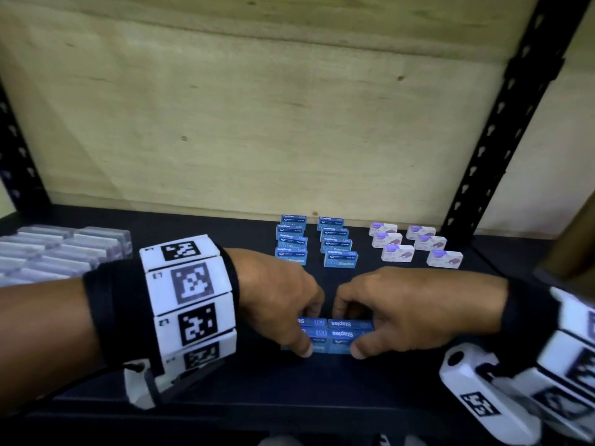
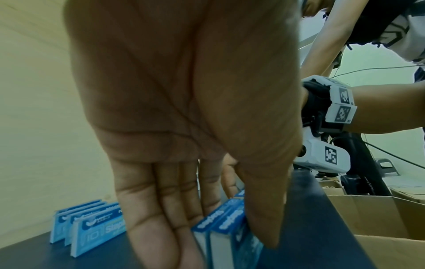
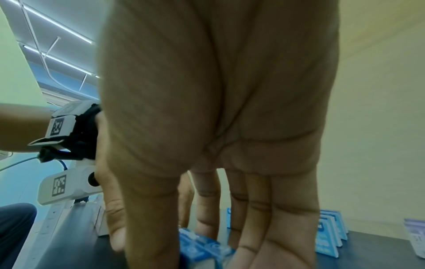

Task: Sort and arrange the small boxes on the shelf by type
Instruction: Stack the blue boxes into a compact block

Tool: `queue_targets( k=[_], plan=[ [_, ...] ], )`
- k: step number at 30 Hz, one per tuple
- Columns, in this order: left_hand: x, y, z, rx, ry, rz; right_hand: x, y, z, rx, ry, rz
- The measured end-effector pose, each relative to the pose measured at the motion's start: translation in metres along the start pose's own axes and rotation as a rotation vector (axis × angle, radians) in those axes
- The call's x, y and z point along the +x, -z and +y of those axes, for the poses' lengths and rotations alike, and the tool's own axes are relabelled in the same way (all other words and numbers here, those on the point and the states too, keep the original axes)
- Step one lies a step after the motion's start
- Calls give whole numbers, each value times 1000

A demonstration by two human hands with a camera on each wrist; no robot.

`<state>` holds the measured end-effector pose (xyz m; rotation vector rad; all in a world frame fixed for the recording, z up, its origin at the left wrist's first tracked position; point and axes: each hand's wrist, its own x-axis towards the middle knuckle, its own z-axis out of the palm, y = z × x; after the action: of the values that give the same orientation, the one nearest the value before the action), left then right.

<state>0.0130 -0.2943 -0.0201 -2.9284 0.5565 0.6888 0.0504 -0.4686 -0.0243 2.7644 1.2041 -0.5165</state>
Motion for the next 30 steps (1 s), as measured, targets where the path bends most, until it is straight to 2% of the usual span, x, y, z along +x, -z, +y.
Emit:
queue_targets(
  k=[5,11,15,22,30],
  plan=[
    [0,15,-17,-83,23,-6,-1,20,13,82,-67,-24],
    [25,33,-48,-31,133,170,36,33,46,-11,-192,106],
    [47,37,-67,10,190,219,61,36,62,-72,-260,145],
    [71,39,-75,47,232,186,84,40,66,-40,-282,108],
    [71,32,-72,208,182,175,79,37,55,-69,-260,53]
  ],
)
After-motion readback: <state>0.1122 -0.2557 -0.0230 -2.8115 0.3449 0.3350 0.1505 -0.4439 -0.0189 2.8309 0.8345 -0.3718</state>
